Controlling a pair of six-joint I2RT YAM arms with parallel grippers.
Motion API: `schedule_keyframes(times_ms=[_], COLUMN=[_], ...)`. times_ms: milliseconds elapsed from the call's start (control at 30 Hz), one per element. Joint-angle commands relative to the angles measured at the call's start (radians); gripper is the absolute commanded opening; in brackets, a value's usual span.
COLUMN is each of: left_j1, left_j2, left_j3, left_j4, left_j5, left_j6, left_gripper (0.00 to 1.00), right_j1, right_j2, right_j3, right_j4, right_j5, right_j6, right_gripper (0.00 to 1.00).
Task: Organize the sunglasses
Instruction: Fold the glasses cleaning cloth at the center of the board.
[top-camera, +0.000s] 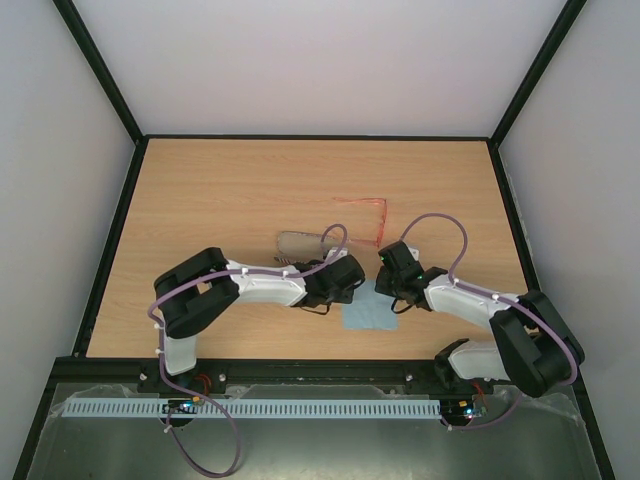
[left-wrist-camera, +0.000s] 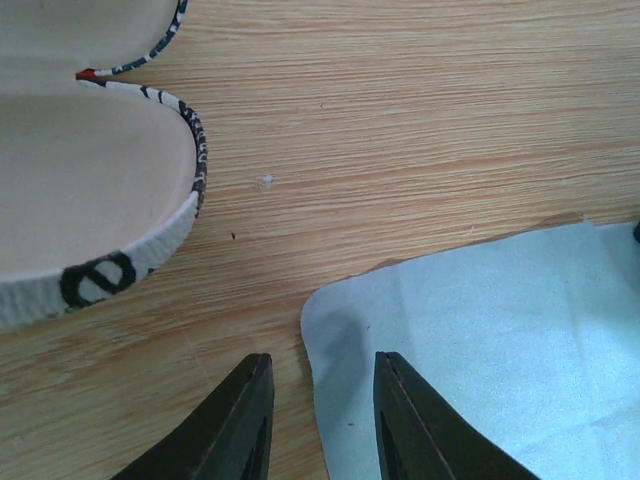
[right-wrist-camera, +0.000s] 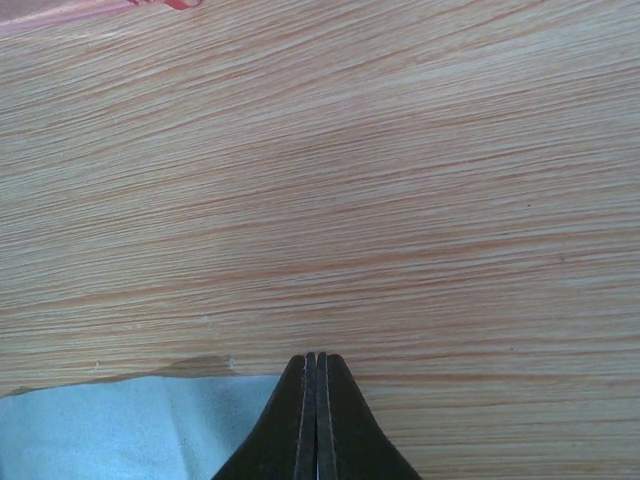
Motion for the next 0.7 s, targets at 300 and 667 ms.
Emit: schedule_keyframes(times_ms=[300,667], left_j1=[-0.008,-0.006], left_j2=[0.060,0.059], left_j3=[0.031,0.026], left_j4=[-0.027,-0.032], left_j5=[0.002,-0.008], left_j6=[0.005,0.005], left_gripper=[0.16,0.02], right_j1=[0.007,0.007], right_j2=[-0.030,-0.051], right_j3=[-0.027,-0.029], right_j4=[-0.025,-0.020], right_j5=[-0.007,-0.022], right_j6=[0.007,0.010], right_gripper=[0.01,0.01])
